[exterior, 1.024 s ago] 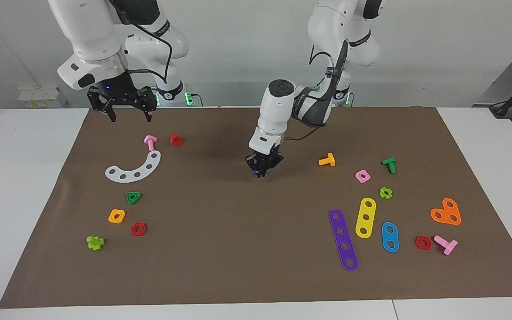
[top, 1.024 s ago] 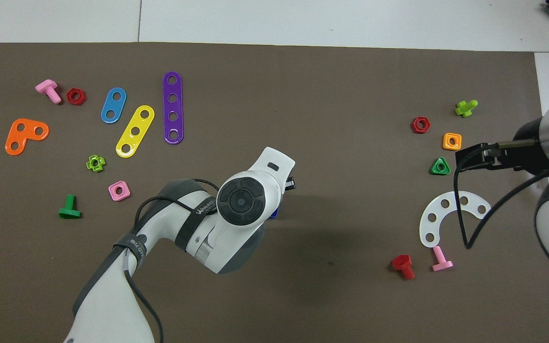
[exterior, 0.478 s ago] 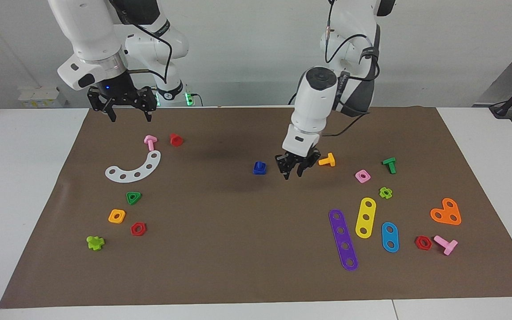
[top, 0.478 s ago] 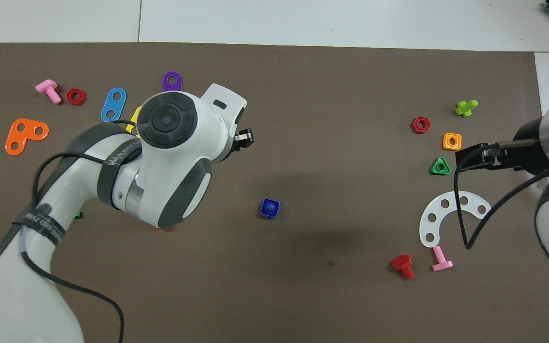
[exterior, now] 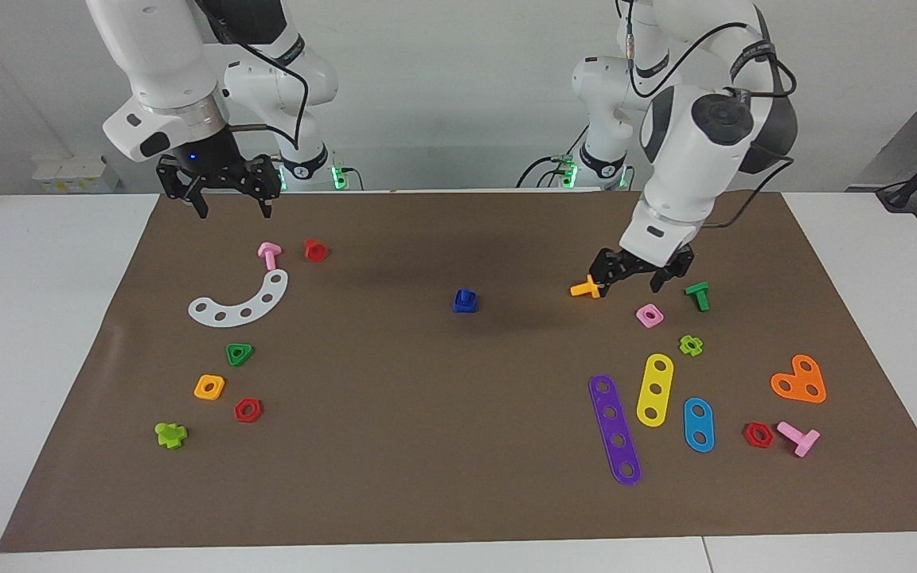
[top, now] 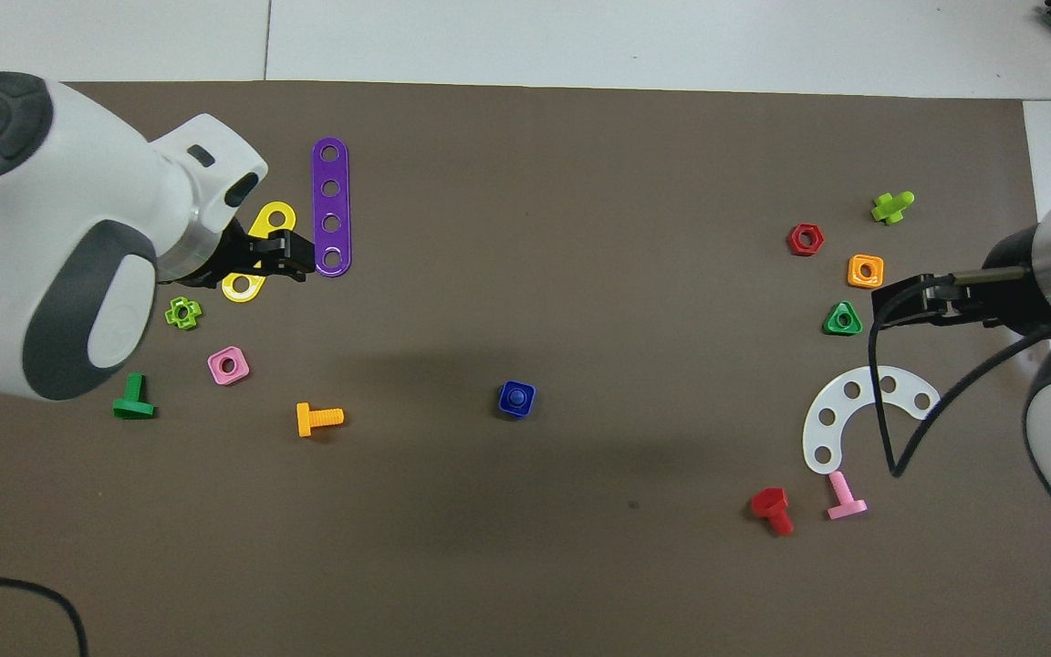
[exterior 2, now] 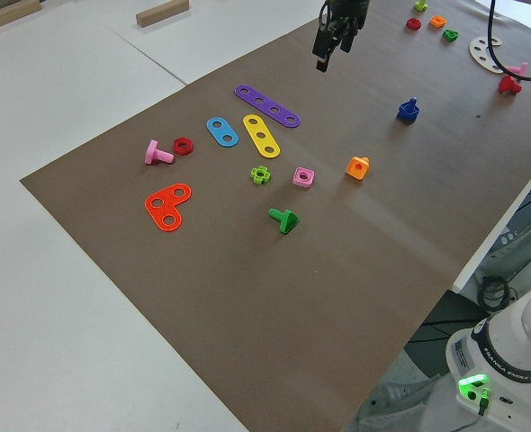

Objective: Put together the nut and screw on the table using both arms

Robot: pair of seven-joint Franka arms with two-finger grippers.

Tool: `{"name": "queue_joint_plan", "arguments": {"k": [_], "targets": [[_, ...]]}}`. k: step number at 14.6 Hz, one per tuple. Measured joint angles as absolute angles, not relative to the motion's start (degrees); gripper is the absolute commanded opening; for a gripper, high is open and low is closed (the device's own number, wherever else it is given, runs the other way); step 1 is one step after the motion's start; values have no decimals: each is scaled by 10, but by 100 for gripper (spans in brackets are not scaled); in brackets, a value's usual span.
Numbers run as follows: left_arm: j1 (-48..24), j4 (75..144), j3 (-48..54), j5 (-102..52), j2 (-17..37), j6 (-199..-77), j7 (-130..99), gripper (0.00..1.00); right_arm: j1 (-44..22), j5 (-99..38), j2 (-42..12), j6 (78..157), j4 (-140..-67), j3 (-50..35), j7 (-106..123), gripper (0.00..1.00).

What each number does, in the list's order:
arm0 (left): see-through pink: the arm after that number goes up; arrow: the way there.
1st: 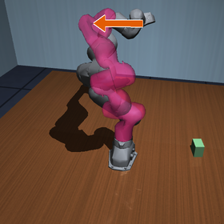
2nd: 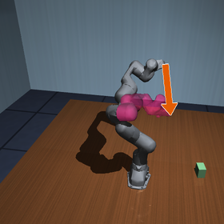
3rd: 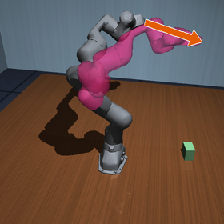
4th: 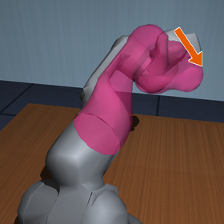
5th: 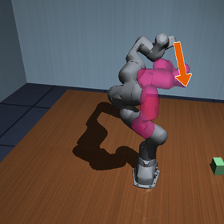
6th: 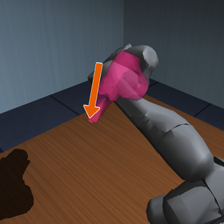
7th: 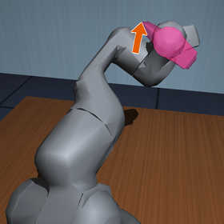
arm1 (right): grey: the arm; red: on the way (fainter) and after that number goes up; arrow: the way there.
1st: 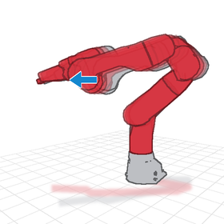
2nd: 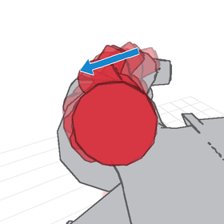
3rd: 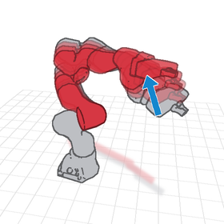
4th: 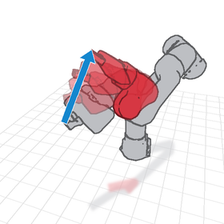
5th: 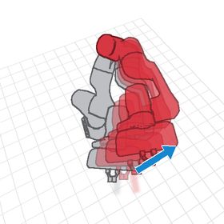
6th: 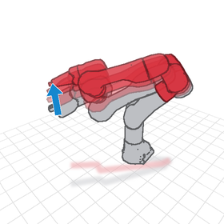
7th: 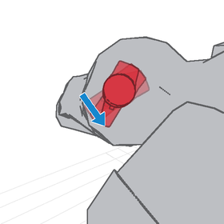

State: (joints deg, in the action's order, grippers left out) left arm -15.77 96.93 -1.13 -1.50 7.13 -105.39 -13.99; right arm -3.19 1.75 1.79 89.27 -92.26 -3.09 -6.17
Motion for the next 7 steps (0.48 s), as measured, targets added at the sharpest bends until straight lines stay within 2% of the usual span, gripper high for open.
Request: {"name": "queue_joint_plan", "arguments": {"k": [4, 7], "targets": [[-99, 958, -12, -15, 18, -992, -53, 100, -32, 17, 18, 893, -923, -31, -62, 100], [-82, 949, -12, -15, -4, -956, -29, 100, -32, 17, 18, 893, -923, -31, -62, 100]]}}
